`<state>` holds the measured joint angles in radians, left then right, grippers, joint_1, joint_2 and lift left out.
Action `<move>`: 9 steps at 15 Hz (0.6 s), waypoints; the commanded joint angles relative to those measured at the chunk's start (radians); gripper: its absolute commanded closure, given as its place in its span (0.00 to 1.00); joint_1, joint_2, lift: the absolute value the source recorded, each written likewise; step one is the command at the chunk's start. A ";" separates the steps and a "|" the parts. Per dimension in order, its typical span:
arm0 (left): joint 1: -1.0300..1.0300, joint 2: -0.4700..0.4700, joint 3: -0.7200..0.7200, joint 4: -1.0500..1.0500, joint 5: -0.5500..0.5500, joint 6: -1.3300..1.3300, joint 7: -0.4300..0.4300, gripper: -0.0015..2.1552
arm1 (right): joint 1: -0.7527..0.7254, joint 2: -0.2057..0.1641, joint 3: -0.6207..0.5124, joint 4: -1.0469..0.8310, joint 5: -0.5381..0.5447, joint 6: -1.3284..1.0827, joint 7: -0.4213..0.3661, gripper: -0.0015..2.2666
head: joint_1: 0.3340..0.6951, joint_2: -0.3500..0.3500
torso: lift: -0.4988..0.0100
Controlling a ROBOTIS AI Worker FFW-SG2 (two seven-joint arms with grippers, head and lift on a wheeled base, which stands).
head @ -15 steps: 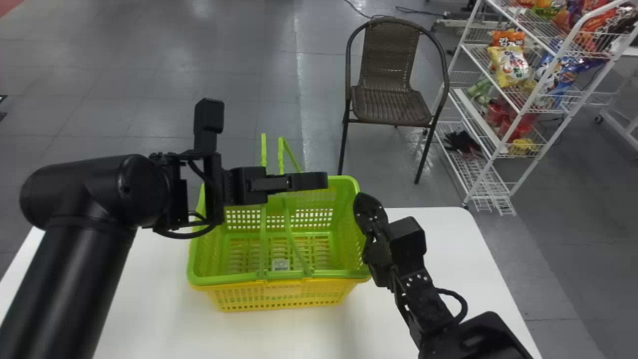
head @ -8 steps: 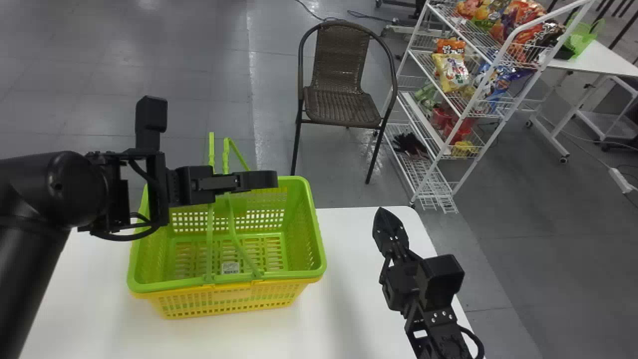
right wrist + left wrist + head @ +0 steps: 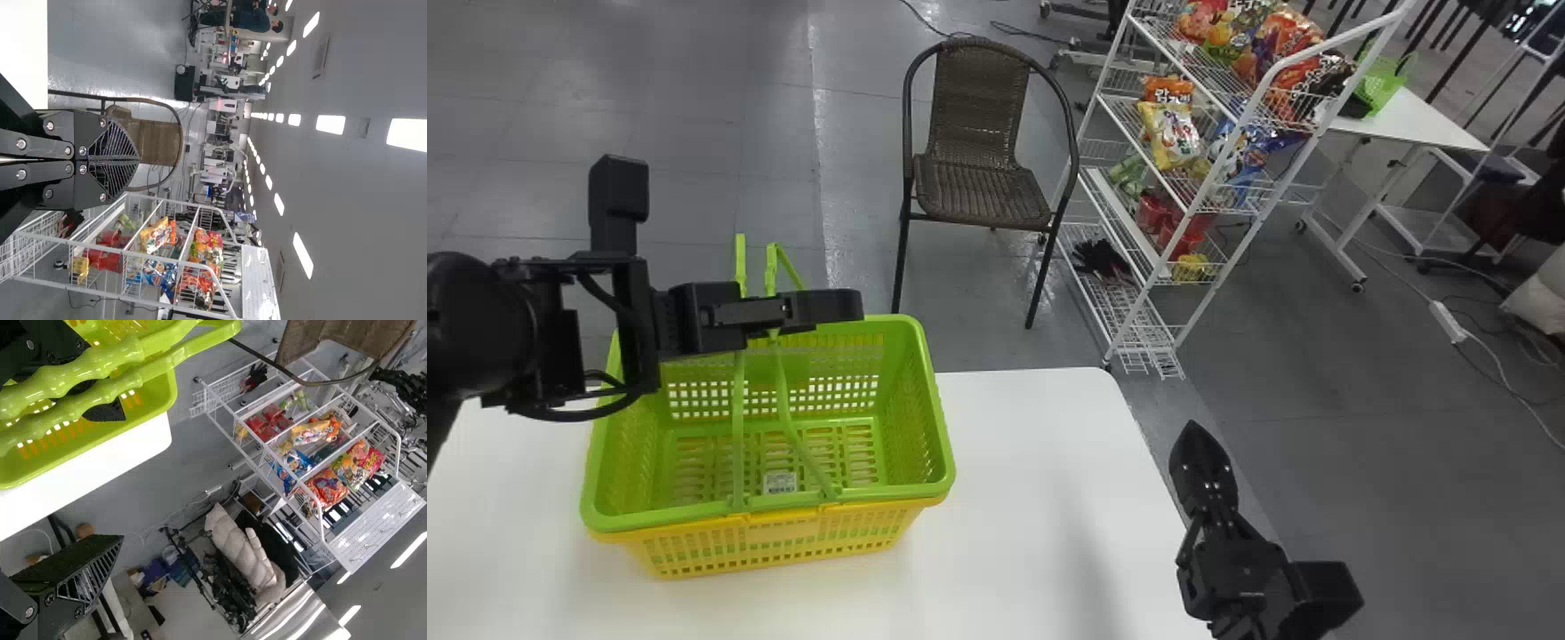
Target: Grasp handle with right gripper to insert into left gripper then lift and swing left to center
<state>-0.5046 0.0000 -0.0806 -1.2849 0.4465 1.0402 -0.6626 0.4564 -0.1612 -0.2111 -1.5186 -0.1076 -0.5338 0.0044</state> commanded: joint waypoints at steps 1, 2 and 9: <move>-0.009 -0.003 0.004 0.001 0.031 0.024 0.000 0.10 | 0.001 0.000 -0.004 0.041 -0.003 -0.050 0.000 0.99 | 1.00 0.00 | 0.98; -0.012 -0.003 0.007 0.001 0.043 0.039 0.000 0.09 | -0.001 0.000 -0.007 0.054 -0.003 -0.065 0.000 0.96 | 1.00 0.00 | 0.98; -0.028 -0.003 0.008 -0.001 0.066 0.103 0.003 0.09 | -0.001 0.003 0.001 0.089 -0.015 -0.102 0.045 0.00 | 1.00 0.00 | 0.98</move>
<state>-0.5249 0.0000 -0.0733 -1.2853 0.5045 1.1286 -0.6597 0.4556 -0.1592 -0.2140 -1.4370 -0.1257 -0.6365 0.0493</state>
